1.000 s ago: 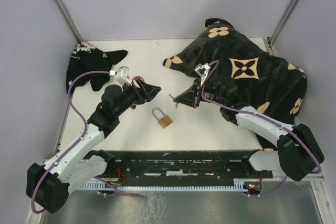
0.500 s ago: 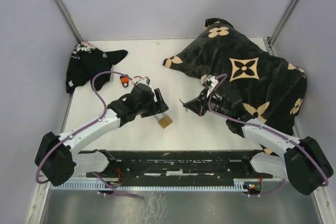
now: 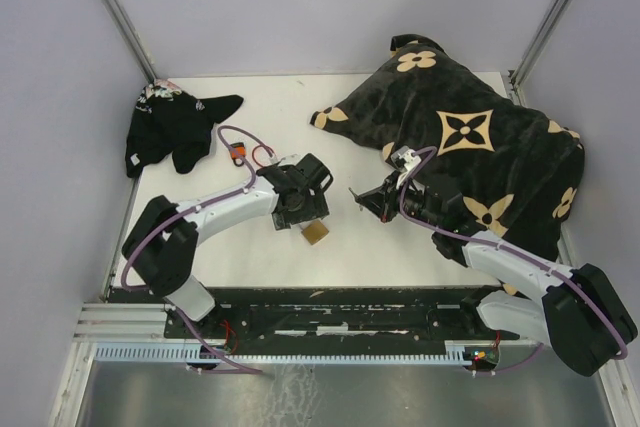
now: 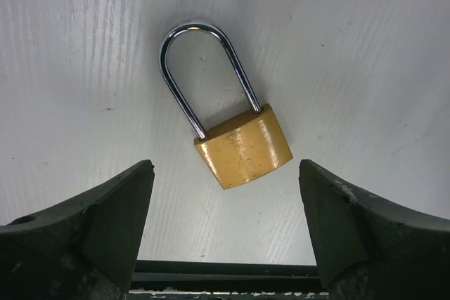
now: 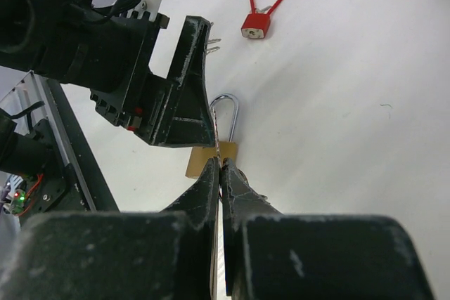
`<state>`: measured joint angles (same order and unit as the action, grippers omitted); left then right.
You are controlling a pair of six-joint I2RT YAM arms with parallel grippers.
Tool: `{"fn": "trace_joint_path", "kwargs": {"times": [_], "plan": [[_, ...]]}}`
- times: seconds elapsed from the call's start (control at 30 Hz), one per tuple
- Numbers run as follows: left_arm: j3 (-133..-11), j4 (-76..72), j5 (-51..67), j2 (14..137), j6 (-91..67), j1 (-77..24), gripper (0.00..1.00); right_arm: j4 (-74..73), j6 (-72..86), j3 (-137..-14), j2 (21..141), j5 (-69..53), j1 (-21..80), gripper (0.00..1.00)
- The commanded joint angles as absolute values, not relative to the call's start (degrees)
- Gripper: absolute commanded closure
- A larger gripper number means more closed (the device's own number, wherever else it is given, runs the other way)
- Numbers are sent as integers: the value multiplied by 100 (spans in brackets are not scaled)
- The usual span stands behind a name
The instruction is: Unlock with the key
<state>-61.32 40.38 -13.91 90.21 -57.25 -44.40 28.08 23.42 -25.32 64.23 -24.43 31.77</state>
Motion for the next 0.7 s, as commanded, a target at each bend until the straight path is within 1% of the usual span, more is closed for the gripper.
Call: {"fn": "trace_joint_path", "kwargs": {"times": [0.0, 0.37, 0.5, 0.67], "plan": [[-6601, 4507, -1738, 9406, -6187, -4490, 9, 2884, 2093, -2519, 6278, -2140, 3256, 98], [-6902, 4518, -1418, 10263, -6634, -4490, 7, 2672, 1852, -2578, 6190, -1901, 3506, 98], [-6883, 4471, -1343, 10361, -6853, -4492, 9, 2625, 1813, -2595, 6182, -1875, 3546, 98], [-6638, 4122, -1130, 10365, -7125, -4488, 14, 2601, 1784, -2589, 6164, -1829, 3563, 98]]}}
